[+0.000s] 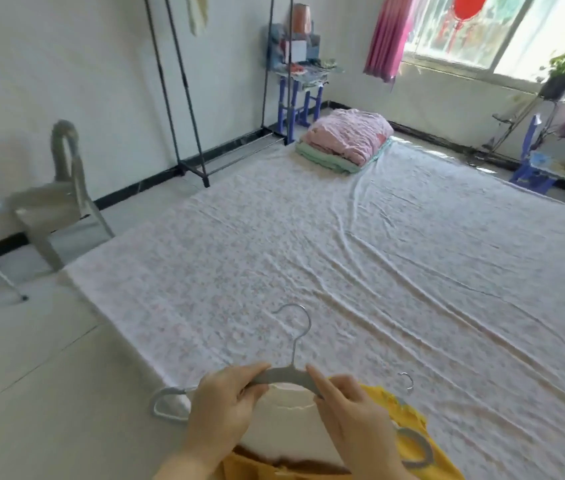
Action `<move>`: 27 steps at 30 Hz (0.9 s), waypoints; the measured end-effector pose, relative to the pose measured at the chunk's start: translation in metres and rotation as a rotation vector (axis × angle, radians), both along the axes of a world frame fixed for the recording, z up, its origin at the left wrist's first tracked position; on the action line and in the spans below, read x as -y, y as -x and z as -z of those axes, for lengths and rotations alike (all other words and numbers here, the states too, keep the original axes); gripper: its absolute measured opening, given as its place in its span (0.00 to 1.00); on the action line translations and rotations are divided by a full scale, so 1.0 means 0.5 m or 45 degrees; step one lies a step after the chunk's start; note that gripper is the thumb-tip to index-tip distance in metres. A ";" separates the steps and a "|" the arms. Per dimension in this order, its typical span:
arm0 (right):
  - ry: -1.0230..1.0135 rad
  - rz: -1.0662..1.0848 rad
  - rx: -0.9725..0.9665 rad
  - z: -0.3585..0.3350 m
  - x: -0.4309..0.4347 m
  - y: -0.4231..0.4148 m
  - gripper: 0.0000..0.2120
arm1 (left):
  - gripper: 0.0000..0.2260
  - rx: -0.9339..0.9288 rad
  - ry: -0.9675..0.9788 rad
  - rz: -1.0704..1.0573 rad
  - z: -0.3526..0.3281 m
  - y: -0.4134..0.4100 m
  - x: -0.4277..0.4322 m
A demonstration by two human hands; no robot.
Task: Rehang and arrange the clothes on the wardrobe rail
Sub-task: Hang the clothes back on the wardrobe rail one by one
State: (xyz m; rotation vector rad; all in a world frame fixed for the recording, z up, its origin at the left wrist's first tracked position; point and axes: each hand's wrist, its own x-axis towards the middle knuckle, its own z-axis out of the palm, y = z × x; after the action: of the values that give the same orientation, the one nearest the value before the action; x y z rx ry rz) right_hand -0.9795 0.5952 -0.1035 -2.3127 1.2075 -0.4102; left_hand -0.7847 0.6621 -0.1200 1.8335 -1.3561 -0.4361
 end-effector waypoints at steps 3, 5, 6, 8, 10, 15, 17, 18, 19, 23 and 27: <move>-0.037 -0.150 0.117 -0.039 -0.007 -0.088 0.43 | 0.17 0.045 0.117 -0.256 -0.045 -0.070 -0.083; 0.122 -0.361 0.201 -0.077 -0.038 -0.177 0.25 | 0.17 0.054 0.168 -0.406 -0.077 -0.117 -0.148; 0.241 -0.463 0.173 -0.100 -0.057 -0.218 0.18 | 0.17 0.055 0.195 -0.481 -0.092 -0.140 -0.182; 0.441 -0.682 0.173 -0.127 -0.101 -0.294 0.28 | 0.15 0.041 0.232 -0.621 -0.120 -0.189 -0.250; 0.530 -0.747 0.220 -0.146 -0.147 -0.373 0.29 | 0.15 0.058 0.252 -0.735 -0.146 -0.234 -0.317; 0.659 -0.934 0.306 -0.200 -0.271 -0.577 0.23 | 0.13 0.139 0.299 -1.034 -0.195 -0.359 -0.489; 0.678 -1.030 0.361 -0.215 -0.327 -0.667 0.22 | 0.13 0.174 0.296 -1.127 -0.207 -0.418 -0.555; 0.677 -1.067 0.389 -0.221 -0.357 -0.711 0.22 | 0.14 0.189 0.298 -1.165 -0.212 -0.449 -0.590; 0.675 -1.105 0.422 -0.226 -0.388 -0.758 0.23 | 0.15 0.208 0.295 -1.199 -0.219 -0.481 -0.627; 0.699 -1.220 0.459 -0.253 -0.516 -0.941 0.23 | 0.15 0.343 0.243 -1.301 -0.254 -0.621 -0.770; 0.695 -1.328 0.540 -0.291 -0.633 -1.104 0.17 | 0.16 0.452 0.161 -1.418 -0.295 -0.746 -0.891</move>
State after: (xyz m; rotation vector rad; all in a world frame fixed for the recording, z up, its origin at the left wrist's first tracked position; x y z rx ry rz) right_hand -0.4277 0.9117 0.0419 -2.6999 -0.4113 -0.8139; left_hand -0.4117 1.1077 0.0275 2.2753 -0.3643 0.5609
